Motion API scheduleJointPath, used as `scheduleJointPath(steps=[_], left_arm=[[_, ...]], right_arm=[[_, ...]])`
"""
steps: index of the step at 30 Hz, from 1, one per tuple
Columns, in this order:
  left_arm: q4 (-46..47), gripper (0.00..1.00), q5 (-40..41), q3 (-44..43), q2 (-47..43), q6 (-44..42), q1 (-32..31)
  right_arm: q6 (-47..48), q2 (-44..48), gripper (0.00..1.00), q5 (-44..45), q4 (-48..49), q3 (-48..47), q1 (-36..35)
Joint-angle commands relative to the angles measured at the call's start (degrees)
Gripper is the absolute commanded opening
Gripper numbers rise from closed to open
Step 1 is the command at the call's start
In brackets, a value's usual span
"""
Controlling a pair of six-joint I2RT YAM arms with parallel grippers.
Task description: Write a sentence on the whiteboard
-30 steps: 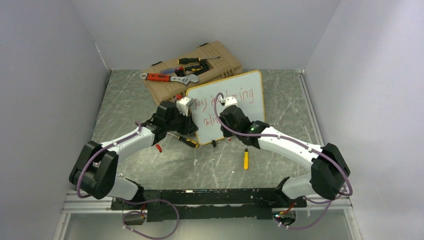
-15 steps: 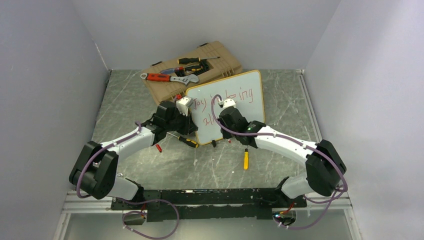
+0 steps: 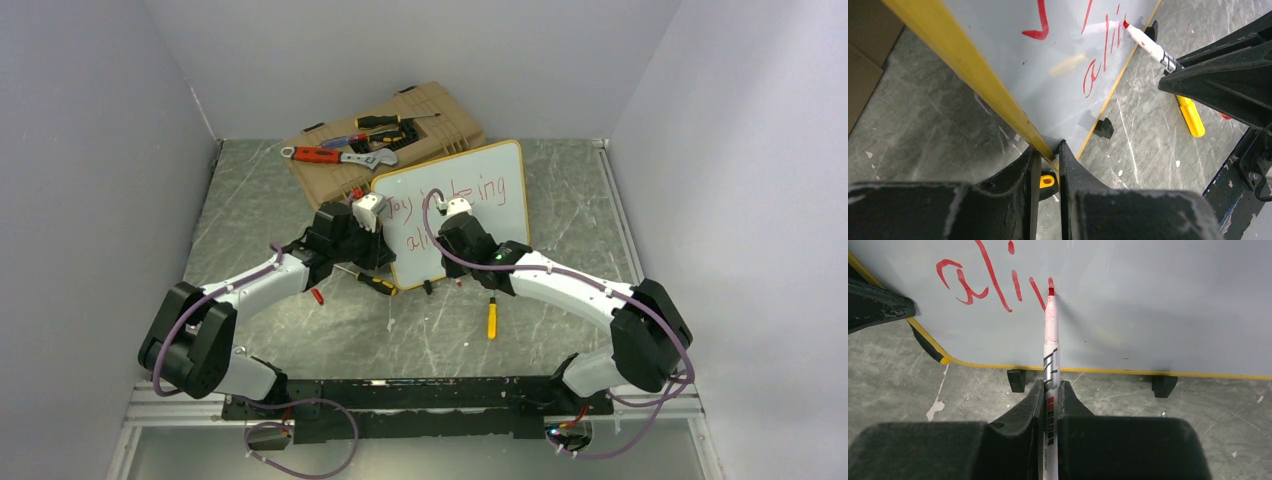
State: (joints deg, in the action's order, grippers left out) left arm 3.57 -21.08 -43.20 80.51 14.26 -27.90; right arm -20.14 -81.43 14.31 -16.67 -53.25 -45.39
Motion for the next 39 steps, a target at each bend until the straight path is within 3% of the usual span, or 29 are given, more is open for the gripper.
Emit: scheduleJointPath(steps=[1,16,39], left_arm=[[-1.14,0.00,1.88,-0.75,-0.71,-2.22,0.10],[-1.20,0.00,1.84,-0.75,-0.62,-2.33,0.04],[-1.47,0.00,1.83,-0.79,-1.14,-2.57,0.04]], right_arm=[[-1.05,-0.15,0.00,-1.57,-0.36,1.22,0.50],[-1.22,5.93,0.00,1.79,1.51,2.01,0.34],[0.42,2.30,0.00,2.76,2.98,1.22,4.11]])
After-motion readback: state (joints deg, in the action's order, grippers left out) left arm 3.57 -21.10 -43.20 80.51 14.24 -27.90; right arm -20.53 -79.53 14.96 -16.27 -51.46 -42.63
